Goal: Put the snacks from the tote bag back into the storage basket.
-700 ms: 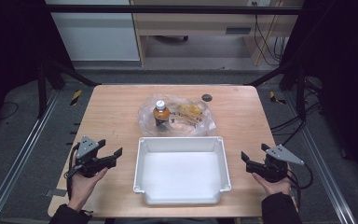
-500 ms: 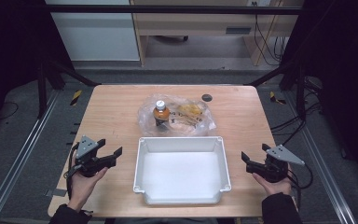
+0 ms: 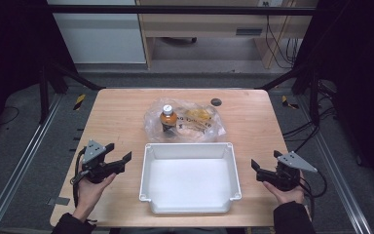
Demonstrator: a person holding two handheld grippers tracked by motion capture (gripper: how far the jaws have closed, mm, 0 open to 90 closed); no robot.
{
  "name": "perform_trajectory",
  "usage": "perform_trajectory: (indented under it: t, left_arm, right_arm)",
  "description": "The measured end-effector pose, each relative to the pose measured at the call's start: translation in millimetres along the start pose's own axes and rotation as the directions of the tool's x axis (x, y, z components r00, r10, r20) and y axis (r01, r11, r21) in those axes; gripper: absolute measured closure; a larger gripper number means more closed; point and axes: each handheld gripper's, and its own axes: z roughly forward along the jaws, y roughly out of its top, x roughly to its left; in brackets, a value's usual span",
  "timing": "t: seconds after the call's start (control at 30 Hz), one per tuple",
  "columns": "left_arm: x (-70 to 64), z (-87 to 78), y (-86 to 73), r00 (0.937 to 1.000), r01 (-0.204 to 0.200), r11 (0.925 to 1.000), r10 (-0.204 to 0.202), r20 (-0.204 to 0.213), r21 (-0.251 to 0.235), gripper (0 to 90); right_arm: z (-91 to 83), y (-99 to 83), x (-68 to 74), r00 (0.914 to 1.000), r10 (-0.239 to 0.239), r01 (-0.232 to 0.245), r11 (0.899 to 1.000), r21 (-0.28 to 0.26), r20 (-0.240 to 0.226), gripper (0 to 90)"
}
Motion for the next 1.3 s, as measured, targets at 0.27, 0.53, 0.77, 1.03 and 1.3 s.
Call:
perform_trajectory:
  t: [0.27, 0.53, 0.77, 1.03, 1.3]
  left_arm:
    - [-5.3, 0.4, 5.1, 0.9998, -0.010, 0.9999, 0.010, 0.016, -0.007, 23.9]
    - [-10.3, 2.4, 13.7, 0.9996, -0.013, 0.9997, 0.014, 0.024, -0.019, 23.6]
    - [-13.0, 5.3, 20.3, 0.9993, -0.025, 0.9994, 0.025, 0.027, -0.024, 23.3]
    - [-14.8, 9.4, 29.0, 0.9993, -0.025, 0.9992, 0.026, 0.027, -0.032, 22.7]
    - [-16.8, 12.7, 35.3, 0.9992, -0.025, 0.9988, 0.026, 0.031, -0.042, 22.6]
  right_arm:
    - [-0.9, 0.5, 0.0, 0.9999, -0.008, 0.008, 1.000, -0.001, 0.013, 10.1]
    - [-0.7, 0.6, -0.4, 0.9998, -0.010, 0.010, 1.000, 0.000, 0.016, 9.8]
    - [-1.0, 1.1, -0.6, 0.9998, -0.006, 0.006, 1.000, -0.001, 0.020, 9.4]
    - [-0.4, 1.4, 0.1, 0.9997, -0.009, 0.009, 1.000, 0.000, 0.023, 9.4]
    - [-0.9, 2.0, -0.1, 0.9998, -0.008, 0.008, 1.000, -0.002, 0.020, 9.4]
